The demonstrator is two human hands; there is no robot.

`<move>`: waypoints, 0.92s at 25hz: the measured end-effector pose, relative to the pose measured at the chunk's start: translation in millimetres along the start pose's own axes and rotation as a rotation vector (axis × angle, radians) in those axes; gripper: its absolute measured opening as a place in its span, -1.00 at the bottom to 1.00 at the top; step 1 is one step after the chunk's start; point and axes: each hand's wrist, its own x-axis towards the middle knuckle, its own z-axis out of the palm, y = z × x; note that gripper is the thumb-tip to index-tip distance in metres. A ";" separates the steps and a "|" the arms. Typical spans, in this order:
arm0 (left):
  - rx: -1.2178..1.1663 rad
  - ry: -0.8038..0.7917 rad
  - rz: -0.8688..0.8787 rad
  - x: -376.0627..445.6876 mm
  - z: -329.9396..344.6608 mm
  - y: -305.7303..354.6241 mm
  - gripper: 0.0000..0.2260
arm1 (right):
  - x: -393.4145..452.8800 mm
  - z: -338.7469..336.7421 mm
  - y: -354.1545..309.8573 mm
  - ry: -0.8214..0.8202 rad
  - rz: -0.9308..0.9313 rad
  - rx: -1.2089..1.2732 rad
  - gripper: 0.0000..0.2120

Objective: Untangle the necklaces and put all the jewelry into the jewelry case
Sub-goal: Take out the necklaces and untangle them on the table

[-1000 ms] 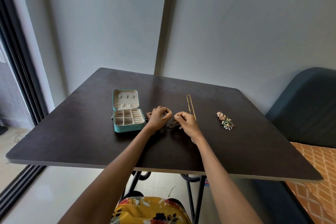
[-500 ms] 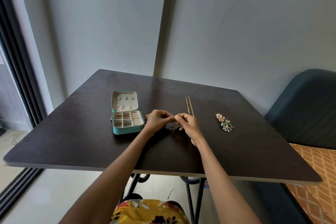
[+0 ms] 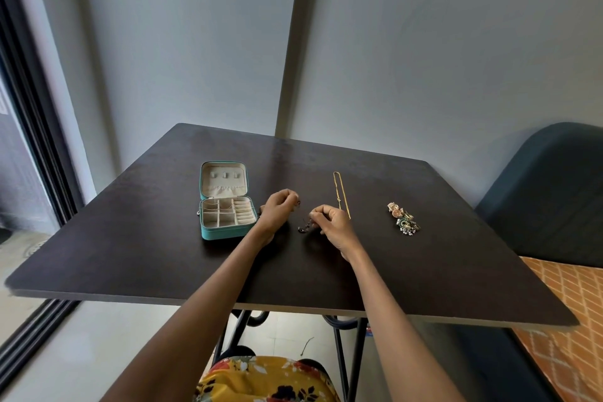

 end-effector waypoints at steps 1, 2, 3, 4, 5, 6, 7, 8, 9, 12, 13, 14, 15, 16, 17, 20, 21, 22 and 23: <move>-0.001 -0.012 0.009 -1.0 -0.1 0.5 -0.75 | 0.0 -0.2 0.4 0.003 0.000 -0.004 -0.88; 0.009 -0.029 0.016 -1.9 0.1 0.8 -0.76 | -0.1 -0.4 0.2 0.010 -0.002 0.003 -0.89; 0.016 -0.037 0.021 -2.5 0.4 0.7 -0.76 | 0.0 -0.7 0.1 0.020 -0.003 0.017 -0.91; 0.019 -0.037 0.025 -2.9 0.5 0.9 -0.77 | -0.1 -0.7 -0.4 0.033 -0.007 0.035 -0.92; 0.028 -0.038 0.030 -3.0 0.3 0.8 -0.79 | -0.1 -0.5 -0.6 0.049 -0.013 0.055 -0.92; 0.033 -0.047 0.035 -2.8 0.4 0.6 -0.81 | -0.8 -0.4 -1.2 0.063 -0.019 0.073 -0.92; 0.043 -0.059 0.036 -1.7 0.5 -0.6 -0.82 | -1.5 -0.4 -1.7 0.075 -0.023 0.086 -0.90; 0.056 -0.071 0.040 -0.1 0.6 -2.5 -0.81 | -2.6 -0.4 -2.7 0.082 -0.025 0.094 -0.90; 0.077 -0.084 0.042 1.6 0.8 -4.9 -0.80 | -3.4 -0.5 -3.2 0.084 -0.026 0.097 -0.89; 0.129 -0.114 0.050 4.4 0.9 -10.0 -0.78 | -4.2 -0.9 -3.1 0.075 -0.022 0.077 -0.89; 0.130 -0.122 0.053 3.8 0.6 -9.1 -0.78 | -3.7 -1.0 -2.5 0.072 -0.021 0.072 -0.89; 0.123 -0.131 0.059 2.9 0.3 -8.0 -0.77 | -3.5 -1.1 -2.4 0.070 -0.021 0.070 -0.89; 0.119 -0.138 0.064 1.8 -0.1 -6.5 -0.78 | -3.5 -1.0 -2.1 0.069 -0.021 0.068 -0.88; 0.112 -0.146 0.070 0.6 -0.5 -5.6 -0.79 | -4.0 -0.7 -2.6 0.068 -0.021 0.066 -0.87; 0.109 -0.145 0.071 0.0 -0.4 -5.0 -0.80 | -4.2 -0.4 -2.5 0.068 -0.020 0.066 -0.86; 0.110 -0.150 0.062 -0.2 -0.5 -4.7 -0.81 | -3.1 0.1 -1.5 0.079 -0.008 0.066 -0.89; 0.119 -0.152 0.057 -0.7 -0.7 -4.4 -0.81 | -2.6 -0.2 -1.1 0.083 -0.005 0.059 -0.92; 0.126 -0.157 0.051 -1.2 -0.8 -4.0 -0.82 | -2.4 -0.5 -1.5 0.084 -0.005 0.054 -0.94; 0.139 -0.165 0.041 -1.3 -0.6 -3.4 -0.83 | -2.0 -0.7 -2.0 0.090 -0.005 0.054 -0.92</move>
